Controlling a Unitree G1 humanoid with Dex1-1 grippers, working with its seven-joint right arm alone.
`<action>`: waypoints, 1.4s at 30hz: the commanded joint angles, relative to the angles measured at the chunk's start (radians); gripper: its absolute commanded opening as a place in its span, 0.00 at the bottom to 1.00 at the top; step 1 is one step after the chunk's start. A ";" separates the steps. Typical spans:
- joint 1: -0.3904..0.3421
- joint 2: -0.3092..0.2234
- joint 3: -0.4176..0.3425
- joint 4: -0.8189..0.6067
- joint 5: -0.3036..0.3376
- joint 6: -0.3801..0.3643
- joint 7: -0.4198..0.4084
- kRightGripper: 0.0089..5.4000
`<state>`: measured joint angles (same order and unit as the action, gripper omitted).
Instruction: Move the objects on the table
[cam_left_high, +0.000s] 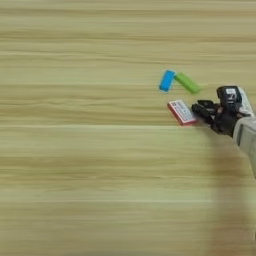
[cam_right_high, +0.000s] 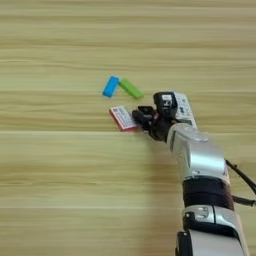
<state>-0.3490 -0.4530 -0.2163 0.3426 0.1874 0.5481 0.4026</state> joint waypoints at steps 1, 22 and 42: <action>-0.084 -0.024 0.015 -0.088 -0.004 -0.011 -0.005 0.46; -0.189 0.122 0.120 -0.119 0.021 0.046 0.010 0.46; -0.172 0.230 0.231 -0.056 -0.040 0.020 -0.003 0.46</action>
<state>-0.4465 -0.2137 0.0157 0.3151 0.1568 0.6175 0.4021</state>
